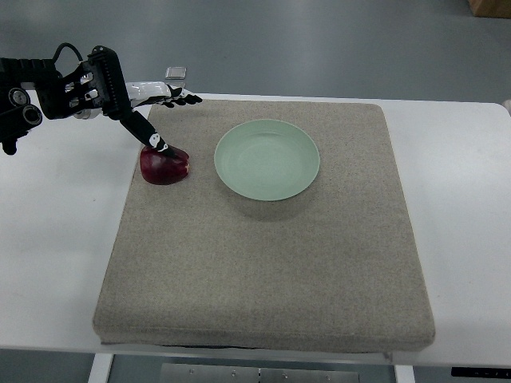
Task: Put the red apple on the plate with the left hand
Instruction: 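Close the left hand fingers around the red apple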
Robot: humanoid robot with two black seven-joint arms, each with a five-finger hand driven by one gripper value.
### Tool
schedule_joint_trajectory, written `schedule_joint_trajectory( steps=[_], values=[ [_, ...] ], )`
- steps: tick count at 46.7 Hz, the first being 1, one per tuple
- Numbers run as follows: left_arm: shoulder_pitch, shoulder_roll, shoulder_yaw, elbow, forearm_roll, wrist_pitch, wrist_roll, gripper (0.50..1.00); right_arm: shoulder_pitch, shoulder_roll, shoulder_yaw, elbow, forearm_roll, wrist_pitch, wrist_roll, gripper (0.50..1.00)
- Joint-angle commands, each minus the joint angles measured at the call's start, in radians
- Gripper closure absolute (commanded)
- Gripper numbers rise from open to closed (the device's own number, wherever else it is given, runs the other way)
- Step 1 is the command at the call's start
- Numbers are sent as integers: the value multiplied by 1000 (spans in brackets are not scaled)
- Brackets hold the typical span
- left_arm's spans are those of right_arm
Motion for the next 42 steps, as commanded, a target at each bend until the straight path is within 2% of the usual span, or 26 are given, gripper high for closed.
schedule_joint_trajectory(
  steps=[1, 10, 32, 37, 42],
  values=[
    [0, 2, 0, -1, 59, -1, -4, 512, 0, 0, 0, 0, 0, 0, 0, 570],
    [-2, 15, 35, -53, 98, -39, -4, 512, 0, 0, 0, 0, 0, 0, 0, 570],
    [7, 20, 60, -63, 161, -21, 2, 519, 0, 0, 0, 0, 0, 0, 0, 570],
    [13, 14, 62, -61, 162, -21, 7, 527, 0, 0, 0, 0, 0, 0, 0, 568],
    [17, 11, 63, -55, 165, -10, 7, 557, 0, 0, 0, 0, 0, 0, 0, 570]
  ],
)
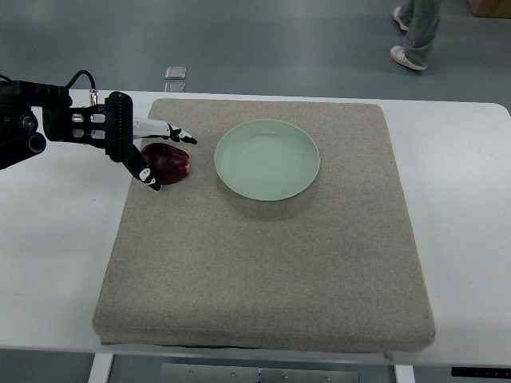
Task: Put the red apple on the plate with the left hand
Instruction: 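Close the left hand fingers around the red apple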
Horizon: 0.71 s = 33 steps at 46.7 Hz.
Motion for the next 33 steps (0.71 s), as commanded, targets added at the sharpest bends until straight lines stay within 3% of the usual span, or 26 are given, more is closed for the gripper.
schedule_joint_trajectory(
  steps=[1, 18, 26, 28, 33],
  values=[
    [3, -2, 5, 5, 7, 13, -1, 557, 0, 0, 0, 0, 0, 0, 0, 568],
    [3, -16, 25, 13, 55, 53, -1, 602, 0, 0, 0, 0, 0, 0, 0, 568],
    [12, -17, 25, 20, 55, 56, -1, 647, 0, 0, 0, 0, -1, 0, 0, 570],
    [16, -17, 25, 20, 57, 58, -1, 686, 0, 0, 0, 0, 0, 0, 0, 568],
    [18, -17, 25, 28, 57, 58, -1, 722, 0, 0, 0, 0, 0, 0, 0, 568]
  ],
)
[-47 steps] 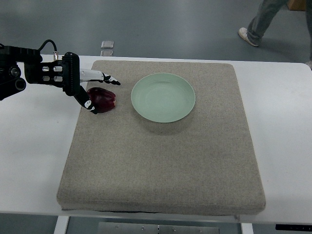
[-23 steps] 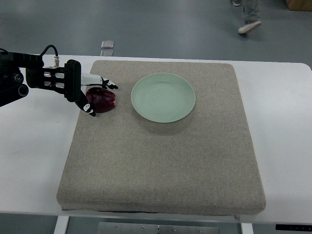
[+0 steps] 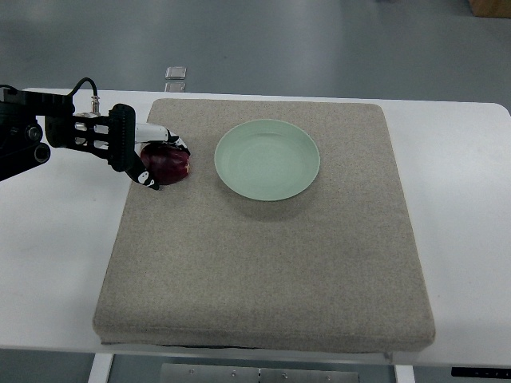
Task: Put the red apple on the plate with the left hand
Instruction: 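Close the left hand fingers around the red apple, then carry the apple with the left hand onto the green plate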
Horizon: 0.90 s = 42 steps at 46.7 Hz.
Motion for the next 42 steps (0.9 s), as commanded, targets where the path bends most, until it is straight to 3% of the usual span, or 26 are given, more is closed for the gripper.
schedule_joint_trajectory(
  steps=[1, 7, 10, 29, 42],
  values=[
    [1, 0, 0, 5, -1, 0, 0, 722, 0, 0, 0, 0, -1, 0, 0, 568],
    [1, 0, 0, 8, -2, 2, 0, 808, 0, 0, 0, 0, 0, 0, 0, 568],
    [-1, 0, 0, 8, 0, 15, 0, 876, 0, 0, 0, 0, 0, 0, 0, 568],
    [-17, -3, -20, 9, -3, 40, 0, 877, 0, 0, 0, 0, -1, 0, 0, 568],
    [-39, -80, -32, 25, -11, 71, 0, 862, 0, 0, 0, 0, 0, 0, 0, 570]
  ],
)
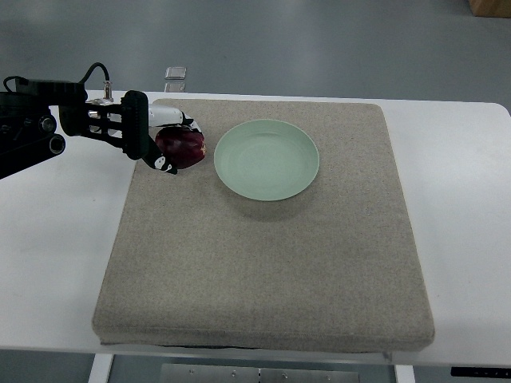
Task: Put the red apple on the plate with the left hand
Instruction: 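Carry the apple with the left hand onto the green plate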
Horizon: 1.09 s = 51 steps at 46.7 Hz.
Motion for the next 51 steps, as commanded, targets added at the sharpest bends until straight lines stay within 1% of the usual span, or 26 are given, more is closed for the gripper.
schedule_joint_trajectory(
  steps=[1, 9, 23, 30, 36, 39, 51],
  values=[
    [-11, -38, -14, 15, -6, 3, -2, 862, 0, 0, 0, 0, 0, 0, 0, 568],
    [-5, -113, -46, 84, -14, 55, -2, 844, 0, 0, 0, 0, 0, 0, 0, 570],
    [4, -202, -71, 95, -19, 60, -2, 842, 0, 0, 0, 0, 0, 0, 0, 568],
    [16, -248, -71, 127, -19, 69, -2, 842, 0, 0, 0, 0, -1, 0, 0, 568],
    [36, -299, -72, 178, -20, 89, -2, 812, 0, 0, 0, 0, 0, 0, 0, 570],
    [50, -325, -72, 202, -20, 97, -2, 806, 0, 0, 0, 0, 0, 0, 0, 570],
    [72, -357, -97, 232, -20, 100, 0, 806, 0, 0, 0, 0, 0, 0, 0, 568]
  ],
)
